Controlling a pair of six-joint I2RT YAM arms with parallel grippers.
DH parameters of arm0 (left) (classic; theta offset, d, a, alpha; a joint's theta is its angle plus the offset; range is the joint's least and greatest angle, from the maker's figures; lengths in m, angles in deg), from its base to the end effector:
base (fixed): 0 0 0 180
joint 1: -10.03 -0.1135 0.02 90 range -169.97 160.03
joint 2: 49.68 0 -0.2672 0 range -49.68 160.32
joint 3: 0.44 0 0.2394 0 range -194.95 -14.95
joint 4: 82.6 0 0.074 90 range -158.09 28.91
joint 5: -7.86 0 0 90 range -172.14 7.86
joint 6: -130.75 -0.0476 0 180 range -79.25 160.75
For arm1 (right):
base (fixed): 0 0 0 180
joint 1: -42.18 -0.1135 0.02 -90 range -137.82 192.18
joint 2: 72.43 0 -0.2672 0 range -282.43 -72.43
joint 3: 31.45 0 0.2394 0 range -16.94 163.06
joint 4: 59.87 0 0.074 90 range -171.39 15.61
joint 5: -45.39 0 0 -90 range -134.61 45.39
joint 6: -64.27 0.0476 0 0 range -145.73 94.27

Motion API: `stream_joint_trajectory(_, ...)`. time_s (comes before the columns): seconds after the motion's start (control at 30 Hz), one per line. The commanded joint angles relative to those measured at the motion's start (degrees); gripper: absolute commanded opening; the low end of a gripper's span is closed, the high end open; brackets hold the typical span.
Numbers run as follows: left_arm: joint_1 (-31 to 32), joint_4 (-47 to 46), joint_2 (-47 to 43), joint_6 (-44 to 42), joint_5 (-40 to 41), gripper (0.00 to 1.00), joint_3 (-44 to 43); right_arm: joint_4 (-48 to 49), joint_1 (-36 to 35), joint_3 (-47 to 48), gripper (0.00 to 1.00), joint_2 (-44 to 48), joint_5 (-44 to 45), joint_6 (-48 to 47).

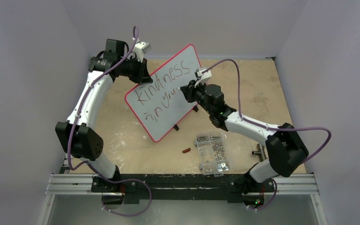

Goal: Write a sentence on the whiteboard

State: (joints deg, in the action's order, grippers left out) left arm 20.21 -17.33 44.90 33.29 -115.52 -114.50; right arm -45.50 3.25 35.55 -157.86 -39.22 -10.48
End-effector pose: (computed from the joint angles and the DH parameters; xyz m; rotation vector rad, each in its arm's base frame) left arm 0.3363 -0.0870 0.3781 0.6279 2.2244 -0.7098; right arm 0.2727 0.2145 0.2956 -0.2725 1.6588 0.6420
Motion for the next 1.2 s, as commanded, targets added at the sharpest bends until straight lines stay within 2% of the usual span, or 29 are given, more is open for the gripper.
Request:
stream_joint_trajectory(0.0,0.28,2.41,-1.83,-2.82,4.46,0.0,-0.66,3.57,-0.03,3.91,0.0,-1.23,0.27,-0.86)
stream_joint_trajectory(0.33,0.28,2.46,-1.9,-2.92,4.56,0.0,-0.72,3.9,0.02,3.52,0.0,-3.42,0.33,-0.46)
stream_joint_trajectory(0.9,0.28,2.47,-2.03,-2.77,4.38,0.0,-0.9,3.74,-0.08,-3.77,0.0,-1.08,0.07,0.73)
stream_joint_trajectory(1.17,0.24,2.49,-2.01,-2.79,4.38,0.0,-0.83,3.82,-0.07,-3.99,0.0,-1.41,-0.55,1.57)
